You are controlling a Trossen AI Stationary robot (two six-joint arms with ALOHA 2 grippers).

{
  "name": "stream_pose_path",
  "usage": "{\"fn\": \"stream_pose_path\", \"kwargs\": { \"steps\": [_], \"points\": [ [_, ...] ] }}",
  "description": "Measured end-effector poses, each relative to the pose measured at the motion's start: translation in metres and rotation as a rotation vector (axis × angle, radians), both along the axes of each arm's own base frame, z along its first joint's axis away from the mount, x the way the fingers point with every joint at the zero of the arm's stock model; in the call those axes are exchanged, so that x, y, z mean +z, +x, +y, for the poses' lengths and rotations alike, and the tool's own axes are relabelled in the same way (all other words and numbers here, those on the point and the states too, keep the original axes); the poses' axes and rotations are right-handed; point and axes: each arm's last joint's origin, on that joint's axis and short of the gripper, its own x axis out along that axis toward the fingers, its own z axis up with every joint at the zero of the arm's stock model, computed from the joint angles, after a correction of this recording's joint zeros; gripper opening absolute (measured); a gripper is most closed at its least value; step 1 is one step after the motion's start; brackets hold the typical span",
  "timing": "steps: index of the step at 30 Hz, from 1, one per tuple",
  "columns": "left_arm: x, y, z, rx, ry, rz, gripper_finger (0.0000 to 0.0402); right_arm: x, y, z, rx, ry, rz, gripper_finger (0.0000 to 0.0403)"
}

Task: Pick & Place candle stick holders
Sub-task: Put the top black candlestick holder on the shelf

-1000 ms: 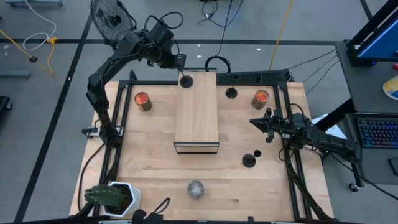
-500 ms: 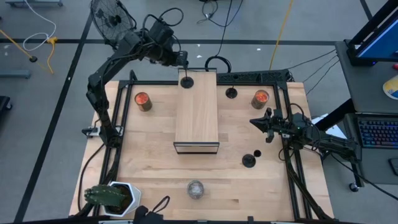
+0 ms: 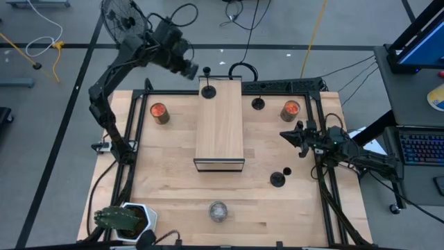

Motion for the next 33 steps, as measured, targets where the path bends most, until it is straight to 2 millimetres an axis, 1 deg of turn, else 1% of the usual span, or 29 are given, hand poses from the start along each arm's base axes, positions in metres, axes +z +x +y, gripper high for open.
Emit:
{"fn": "stream_pose_path", "kwargs": {
  "steps": [2,5,7,11,14,17,21,24,28,33],
  "points": [
    [-0.001,-0.008,-0.010,-0.073,0.012,0.093,0.0081,0.005,-0.001,0.000,-0.003,-0.025,-0.054,0.0000],
    [-0.004,-0.014,-0.020,-0.062,-0.024,0.187,0.0081,0.012,-0.002,0.001,-0.012,-0.083,-0.109,0.0000],
    [-0.006,-0.015,-0.023,-0.008,-0.068,0.196,0.0081,0.014,-0.003,0.001,-0.018,-0.110,-0.130,0.0000],
    [-0.006,-0.015,-0.032,-0.017,-0.064,0.198,0.0081,0.016,-0.003,0.001,-0.028,-0.140,-0.146,0.0000],
    [-0.017,-0.010,-0.037,-0.023,-0.055,0.266,0.0081,0.016,-0.002,-0.001,-0.063,-0.131,-0.138,0.0000],
    [-0.033,-0.010,-0.038,0.017,-0.053,0.316,0.0081,0.015,0.001,-0.003,-0.105,-0.137,-0.092,0.0000],
    [-0.056,-0.013,-0.047,-0.024,-0.090,0.235,0.0081,0.042,0.002,-0.003,-0.125,-0.205,-0.082,0.0000],
    [-0.074,-0.015,-0.059,-0.084,-0.107,0.122,0.0081,0.053,0.009,-0.007,-0.160,-0.220,0.038,0.0000],
    [-0.089,-0.038,-0.076,-0.093,-0.079,0.041,0.0081,0.078,0.021,-0.012,-0.219,-0.272,0.171,0.0000],
    [-0.105,-0.067,-0.097,-0.092,0.007,-0.106,0.0081,0.110,0.045,-0.025,-0.341,-0.294,0.289,0.0000]
  ]
}}
